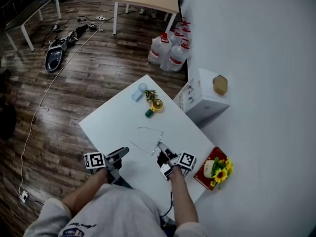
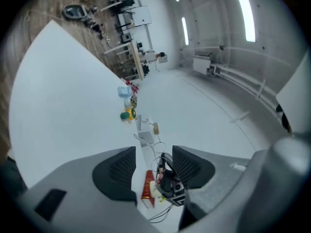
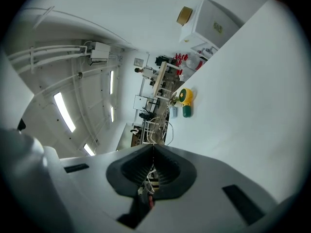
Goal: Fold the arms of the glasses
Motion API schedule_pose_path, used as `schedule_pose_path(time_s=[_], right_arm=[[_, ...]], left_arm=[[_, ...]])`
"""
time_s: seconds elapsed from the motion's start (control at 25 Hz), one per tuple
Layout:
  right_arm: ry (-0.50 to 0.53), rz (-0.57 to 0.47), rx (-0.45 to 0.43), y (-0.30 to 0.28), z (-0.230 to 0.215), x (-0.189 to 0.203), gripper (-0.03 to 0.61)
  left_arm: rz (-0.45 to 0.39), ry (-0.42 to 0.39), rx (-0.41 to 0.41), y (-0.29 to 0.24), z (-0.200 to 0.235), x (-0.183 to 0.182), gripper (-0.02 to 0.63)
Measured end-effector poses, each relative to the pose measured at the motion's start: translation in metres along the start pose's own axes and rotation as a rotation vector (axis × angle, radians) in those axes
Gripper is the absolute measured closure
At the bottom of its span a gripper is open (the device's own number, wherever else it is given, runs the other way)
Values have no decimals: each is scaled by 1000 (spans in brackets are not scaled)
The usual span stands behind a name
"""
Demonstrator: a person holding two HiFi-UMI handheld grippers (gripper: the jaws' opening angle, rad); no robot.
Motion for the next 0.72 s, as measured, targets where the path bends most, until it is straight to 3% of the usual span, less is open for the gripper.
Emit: schedule_pose_path(time_s=[0.08, 0.16, 0.4, 0.72], right_arm=[[3, -4, -4, 2, 4, 1, 569], [1, -6, -21, 2, 7, 3, 569], [-4, -16, -16, 9, 15, 13, 569], [2, -7, -28, 13, 23, 16, 569]], left_arm=[[2, 112, 32, -5, 2, 8, 409], [2, 141, 49, -10, 6, 10, 435], [22, 162, 77, -25, 2, 19, 473], [24, 167, 104, -31, 1, 22, 578]])
Point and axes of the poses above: the fingertips, and each gripper's own axes: y backward along the fingers, z to its left, x out of its underside, the point moved 10 cm from there along y, backward along the fingers, and after that the axes turned 5 degrees about -x, right-handed, at the moved point
